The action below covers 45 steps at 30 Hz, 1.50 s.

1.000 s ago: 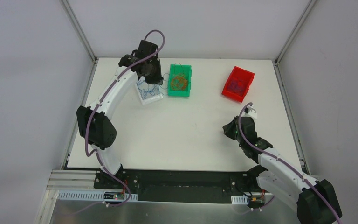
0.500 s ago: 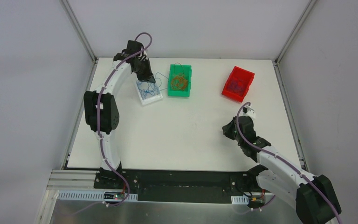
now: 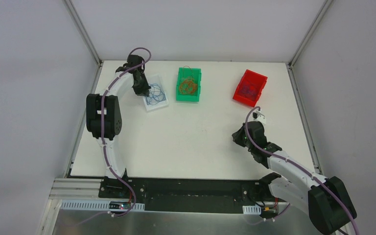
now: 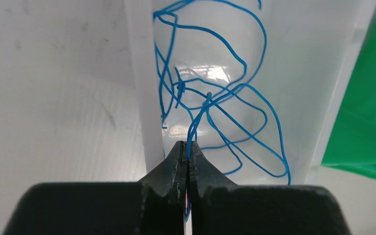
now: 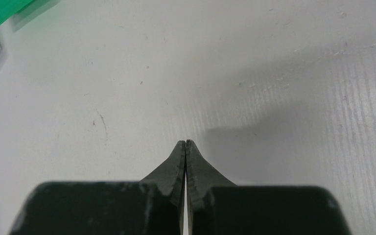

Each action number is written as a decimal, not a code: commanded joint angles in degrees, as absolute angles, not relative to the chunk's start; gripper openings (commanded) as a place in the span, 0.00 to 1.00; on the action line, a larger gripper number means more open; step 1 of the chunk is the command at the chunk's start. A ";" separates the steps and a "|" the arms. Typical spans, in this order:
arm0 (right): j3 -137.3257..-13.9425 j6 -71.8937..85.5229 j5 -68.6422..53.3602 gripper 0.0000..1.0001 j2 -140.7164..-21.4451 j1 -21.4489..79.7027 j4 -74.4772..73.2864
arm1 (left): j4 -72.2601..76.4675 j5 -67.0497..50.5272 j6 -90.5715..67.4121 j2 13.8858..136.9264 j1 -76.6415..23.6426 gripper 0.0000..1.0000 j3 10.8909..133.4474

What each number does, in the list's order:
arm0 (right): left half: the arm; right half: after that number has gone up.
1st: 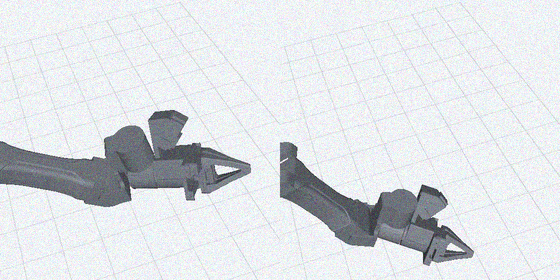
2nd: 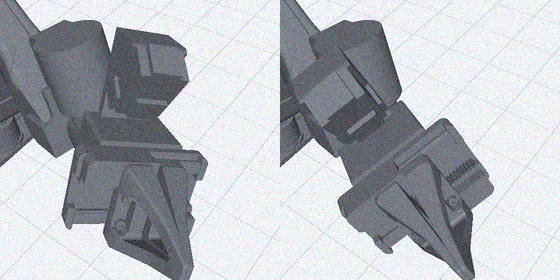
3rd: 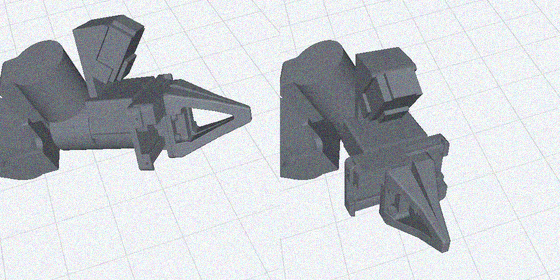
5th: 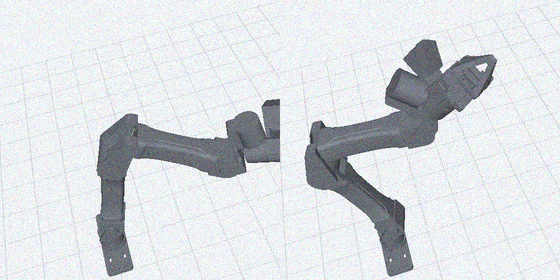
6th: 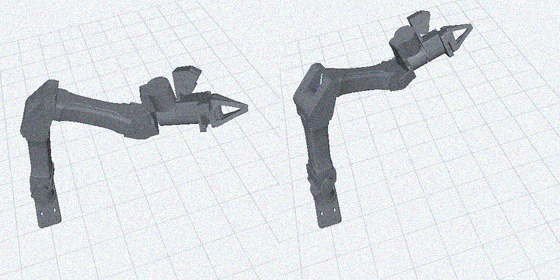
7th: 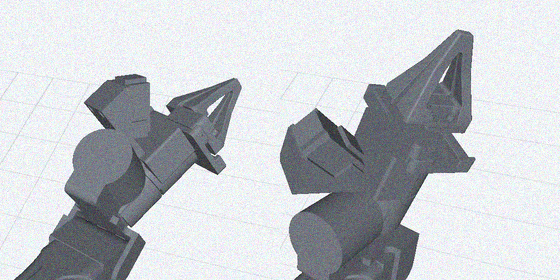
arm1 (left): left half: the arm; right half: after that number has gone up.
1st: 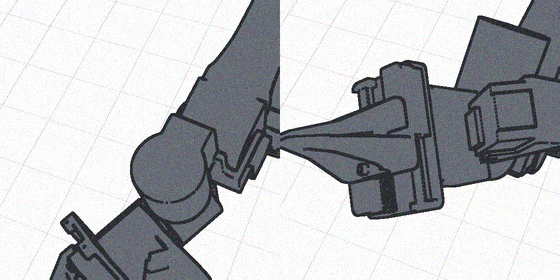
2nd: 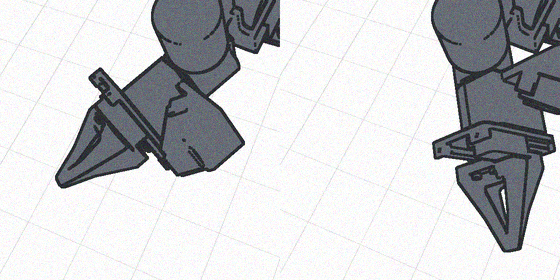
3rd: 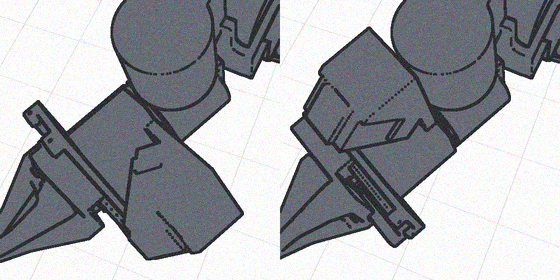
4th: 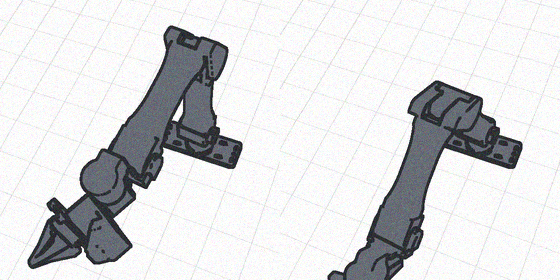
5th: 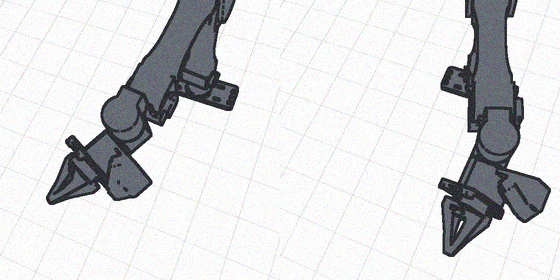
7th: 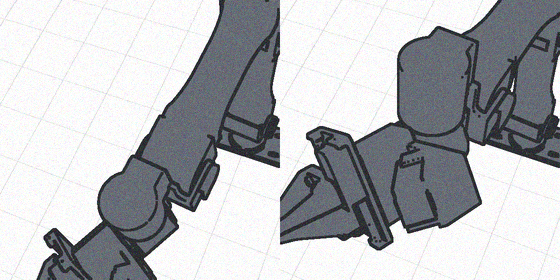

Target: Untangle the cables

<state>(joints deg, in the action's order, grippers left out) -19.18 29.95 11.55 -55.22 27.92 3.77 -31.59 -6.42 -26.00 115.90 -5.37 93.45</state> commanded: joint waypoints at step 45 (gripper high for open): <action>-22.24 29.62 11.12 0.19 -55.84 27.25 5.60 | -39.14 13.52 -20.86 106.44 -13.36 0.99 103.00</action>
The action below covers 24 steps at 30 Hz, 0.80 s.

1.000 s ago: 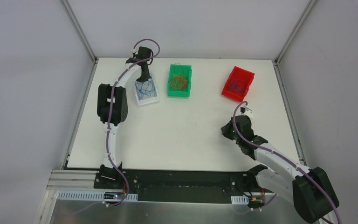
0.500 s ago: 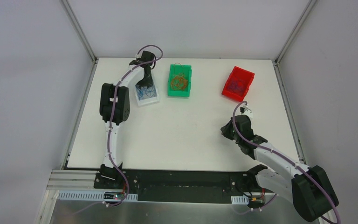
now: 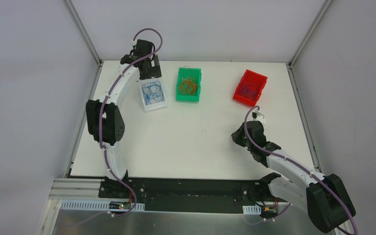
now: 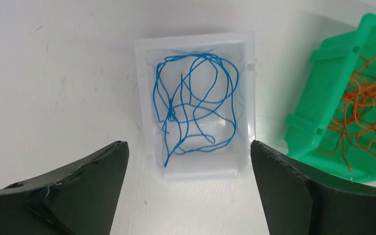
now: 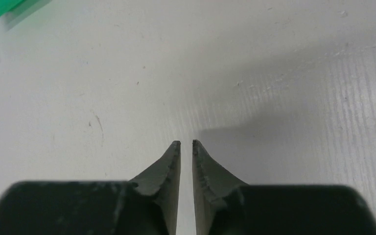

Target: Untangle the cables

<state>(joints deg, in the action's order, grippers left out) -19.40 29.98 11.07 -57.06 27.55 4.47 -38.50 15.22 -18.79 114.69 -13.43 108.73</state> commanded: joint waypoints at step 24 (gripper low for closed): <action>-13.04 -1.03 22.52 0.99 -36.19 26.51 28.24 | 17.12 19.76 -16.83 41.73 -14.15 0.99 18.97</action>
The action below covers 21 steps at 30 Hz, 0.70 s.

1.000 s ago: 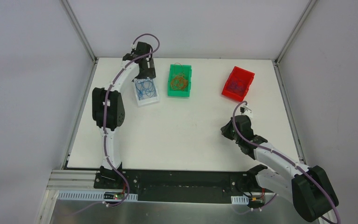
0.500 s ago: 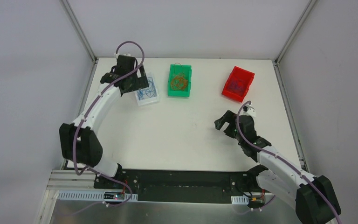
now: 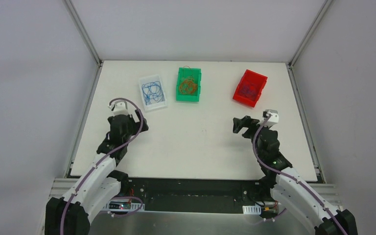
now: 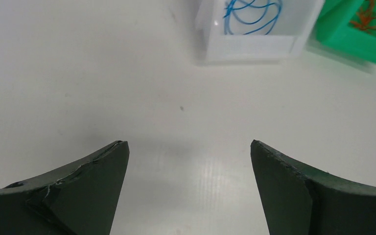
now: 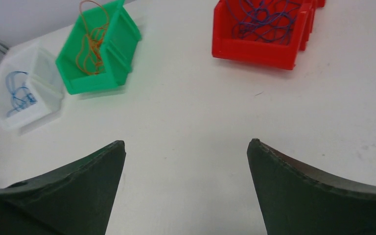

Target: Untangle the cables

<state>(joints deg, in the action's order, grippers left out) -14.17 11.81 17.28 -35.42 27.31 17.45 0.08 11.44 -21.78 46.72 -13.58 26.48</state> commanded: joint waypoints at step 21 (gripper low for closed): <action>-7.80 -0.21 23.71 0.99 -50.04 13.10 43.24 | 25.40 29.39 -8.03 43.38 -14.06 0.99 11.49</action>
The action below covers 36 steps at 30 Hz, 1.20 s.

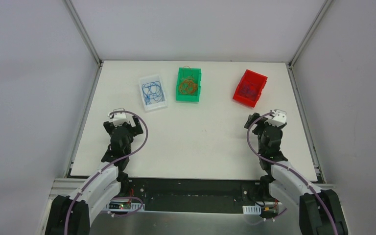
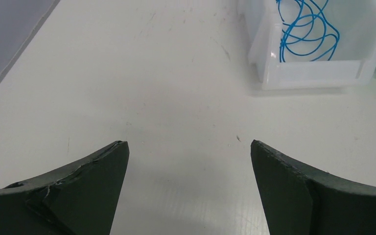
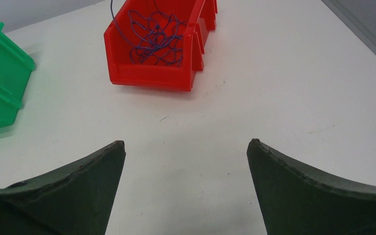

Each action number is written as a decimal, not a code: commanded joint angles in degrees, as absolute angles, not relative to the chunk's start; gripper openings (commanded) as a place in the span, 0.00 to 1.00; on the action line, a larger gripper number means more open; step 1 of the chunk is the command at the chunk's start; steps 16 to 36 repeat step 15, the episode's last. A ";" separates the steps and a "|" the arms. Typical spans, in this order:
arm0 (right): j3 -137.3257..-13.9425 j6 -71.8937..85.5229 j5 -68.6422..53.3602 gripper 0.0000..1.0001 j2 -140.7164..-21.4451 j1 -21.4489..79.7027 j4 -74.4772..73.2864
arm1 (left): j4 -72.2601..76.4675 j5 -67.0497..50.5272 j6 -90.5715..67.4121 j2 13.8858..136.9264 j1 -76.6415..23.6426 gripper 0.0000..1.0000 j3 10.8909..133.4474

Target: Untangle the cables

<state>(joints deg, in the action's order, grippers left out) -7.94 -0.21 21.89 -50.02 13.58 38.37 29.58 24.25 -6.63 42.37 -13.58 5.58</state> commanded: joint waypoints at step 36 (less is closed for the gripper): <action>-8.59 1.41 24.31 0.99 -52.52 11.82 44.65 | 20.71 32.13 -11.05 45.59 -14.06 0.99 14.93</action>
